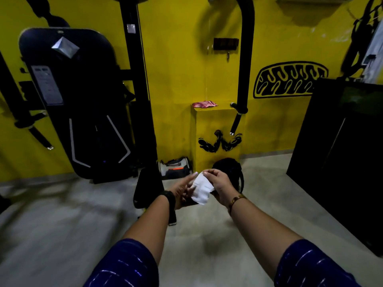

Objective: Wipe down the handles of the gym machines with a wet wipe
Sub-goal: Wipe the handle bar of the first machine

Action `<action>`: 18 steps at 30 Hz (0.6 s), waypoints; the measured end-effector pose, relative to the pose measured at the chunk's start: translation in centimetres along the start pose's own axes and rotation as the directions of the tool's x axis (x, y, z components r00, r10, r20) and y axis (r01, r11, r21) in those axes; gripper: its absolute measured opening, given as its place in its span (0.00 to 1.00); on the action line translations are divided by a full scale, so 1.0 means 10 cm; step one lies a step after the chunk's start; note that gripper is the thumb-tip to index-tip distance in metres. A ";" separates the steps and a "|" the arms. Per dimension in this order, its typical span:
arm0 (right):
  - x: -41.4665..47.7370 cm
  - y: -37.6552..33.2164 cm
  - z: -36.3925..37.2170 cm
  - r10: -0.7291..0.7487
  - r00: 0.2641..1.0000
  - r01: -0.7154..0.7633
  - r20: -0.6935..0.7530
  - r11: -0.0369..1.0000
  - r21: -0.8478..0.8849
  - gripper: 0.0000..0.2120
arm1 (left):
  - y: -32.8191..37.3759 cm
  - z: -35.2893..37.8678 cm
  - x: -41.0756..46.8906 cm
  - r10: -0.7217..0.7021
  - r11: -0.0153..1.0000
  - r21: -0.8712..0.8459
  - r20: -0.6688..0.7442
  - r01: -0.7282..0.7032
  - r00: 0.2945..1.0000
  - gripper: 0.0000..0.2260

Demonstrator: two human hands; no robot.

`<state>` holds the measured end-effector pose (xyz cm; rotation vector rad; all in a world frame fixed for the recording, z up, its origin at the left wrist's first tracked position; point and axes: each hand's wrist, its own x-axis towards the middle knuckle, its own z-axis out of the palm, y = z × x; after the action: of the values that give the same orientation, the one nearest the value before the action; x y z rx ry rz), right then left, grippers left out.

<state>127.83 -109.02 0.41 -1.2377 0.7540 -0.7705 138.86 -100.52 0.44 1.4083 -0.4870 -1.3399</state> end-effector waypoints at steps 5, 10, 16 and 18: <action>0.57 -0.16 -0.24 0.006 1.000 -0.007 -0.008 0.999 -0.042 0.06 | 0.23 0.06 0.52 0.077 0.994 0.075 0.017 -0.078 0.997 0.07; 0.98 -0.05 -0.36 0.233 0.972 -0.231 0.014 0.970 -0.081 0.01 | 0.37 0.07 0.91 0.166 0.978 0.124 0.040 -0.170 0.985 0.03; 1.48 0.08 -0.35 0.380 0.925 -0.378 0.008 0.923 -0.078 0.14 | 0.49 0.06 1.45 0.205 0.979 0.014 -0.001 -0.205 0.979 0.02; 1.62 0.08 -0.39 0.357 0.933 -0.361 -0.050 0.929 -0.087 0.12 | 0.54 0.04 1.68 0.208 0.976 -0.055 -0.051 -0.211 0.977 0.04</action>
<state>133.39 -124.52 -2.27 -1.1288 1.0213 -0.4584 145.16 -116.76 -2.28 1.2972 -0.5454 -1.1417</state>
